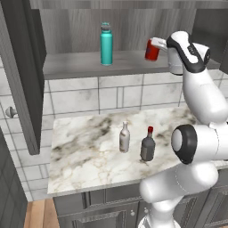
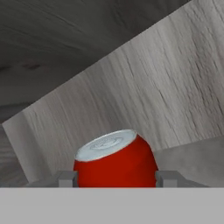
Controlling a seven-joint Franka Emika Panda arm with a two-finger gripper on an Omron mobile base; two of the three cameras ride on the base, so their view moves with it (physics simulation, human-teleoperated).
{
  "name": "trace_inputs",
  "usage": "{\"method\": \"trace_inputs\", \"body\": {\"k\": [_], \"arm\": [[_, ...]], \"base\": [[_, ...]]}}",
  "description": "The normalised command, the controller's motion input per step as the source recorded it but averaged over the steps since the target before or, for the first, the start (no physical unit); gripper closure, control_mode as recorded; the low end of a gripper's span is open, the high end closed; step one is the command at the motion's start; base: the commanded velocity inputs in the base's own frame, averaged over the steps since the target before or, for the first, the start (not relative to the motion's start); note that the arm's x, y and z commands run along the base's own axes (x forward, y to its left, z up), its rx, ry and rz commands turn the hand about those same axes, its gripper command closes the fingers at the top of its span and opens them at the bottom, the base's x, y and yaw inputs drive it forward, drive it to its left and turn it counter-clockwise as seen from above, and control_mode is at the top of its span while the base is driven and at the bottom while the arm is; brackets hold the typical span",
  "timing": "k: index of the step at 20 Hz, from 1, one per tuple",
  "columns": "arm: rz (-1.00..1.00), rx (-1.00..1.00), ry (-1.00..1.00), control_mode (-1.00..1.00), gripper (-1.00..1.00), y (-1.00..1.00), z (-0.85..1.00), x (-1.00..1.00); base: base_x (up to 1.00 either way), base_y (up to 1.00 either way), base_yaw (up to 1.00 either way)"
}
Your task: Sort all alcoholic drinks to one cabinet, and non-alcoholic drinks to the other.
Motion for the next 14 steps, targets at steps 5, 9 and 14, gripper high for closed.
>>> {"method": "trace_inputs", "body": {"k": [5, 9, 14], "arm": [[0.00, 0.00, 0.00, -1.00, 1.00, 0.00, -0.11, 0.20], [0.00, 0.00, 0.00, -1.00, 1.00, 0.00, -0.07, 0.19], [0.00, 0.00, 0.00, -1.00, 1.00, 0.01, -0.11, 0.10]], "base": [[0.00, 0.00, 0.00], [0.00, 0.00, 0.00], [0.00, 0.00, 0.00]]}}
